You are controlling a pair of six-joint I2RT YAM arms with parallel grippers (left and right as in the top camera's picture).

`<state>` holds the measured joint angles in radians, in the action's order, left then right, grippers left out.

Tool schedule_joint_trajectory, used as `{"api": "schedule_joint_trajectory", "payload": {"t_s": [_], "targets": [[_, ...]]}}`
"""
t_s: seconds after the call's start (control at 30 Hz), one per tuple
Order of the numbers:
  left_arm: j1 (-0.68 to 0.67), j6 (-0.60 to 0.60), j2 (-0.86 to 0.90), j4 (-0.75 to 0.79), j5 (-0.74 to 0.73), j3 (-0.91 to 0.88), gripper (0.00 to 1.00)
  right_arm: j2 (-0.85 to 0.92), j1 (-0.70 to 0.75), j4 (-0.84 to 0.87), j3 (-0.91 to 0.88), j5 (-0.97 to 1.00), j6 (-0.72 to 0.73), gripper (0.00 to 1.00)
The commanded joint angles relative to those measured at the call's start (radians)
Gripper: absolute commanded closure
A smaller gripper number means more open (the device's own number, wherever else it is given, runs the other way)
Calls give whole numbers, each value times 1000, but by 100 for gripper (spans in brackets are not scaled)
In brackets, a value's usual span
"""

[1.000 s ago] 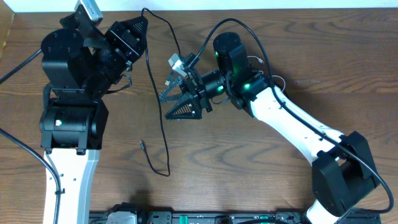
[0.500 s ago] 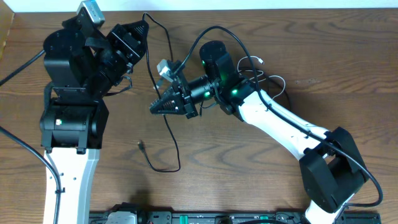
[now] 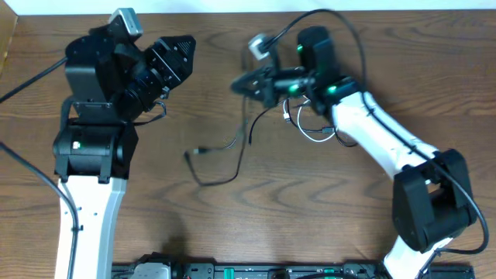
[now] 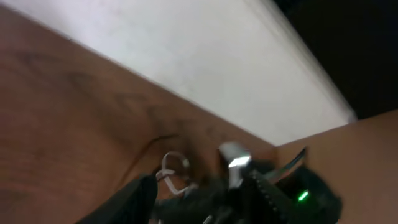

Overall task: Untangle cables
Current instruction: 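Release cables onto table and retract right arm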

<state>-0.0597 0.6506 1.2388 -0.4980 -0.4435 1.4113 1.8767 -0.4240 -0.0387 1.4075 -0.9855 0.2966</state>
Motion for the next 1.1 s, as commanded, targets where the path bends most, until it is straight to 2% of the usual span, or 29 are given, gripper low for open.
{"api": "schedule_joint_trajectory", "payload": {"t_s": [0.0,0.1,0.17,0.33,0.47,0.8,0.93,1.07], "targets": [[2,-30,51,-42,-8,11,41,-33,37,-188,140,174,-108,99],[2,-30,97,-68,-8,11,39,-33,37,-420,299,383,-223,99],[2,-31,138,-86,-8,11,39,-33,39,-514,418,486,-254,99],[2,-94,216,-129,-9,11,39,-33,85,-587,650,594,-230,99],[2,-178,266,-181,-9,11,39,-33,203,-598,784,639,-185,99],[-3,-235,279,-269,-9,10,39,3,611,-594,803,639,-177,99],[-49,-235,279,-271,-9,8,40,62,717,-524,803,649,-160,99],[-118,-235,280,-271,12,8,39,144,810,-386,803,748,-53,99]]}}
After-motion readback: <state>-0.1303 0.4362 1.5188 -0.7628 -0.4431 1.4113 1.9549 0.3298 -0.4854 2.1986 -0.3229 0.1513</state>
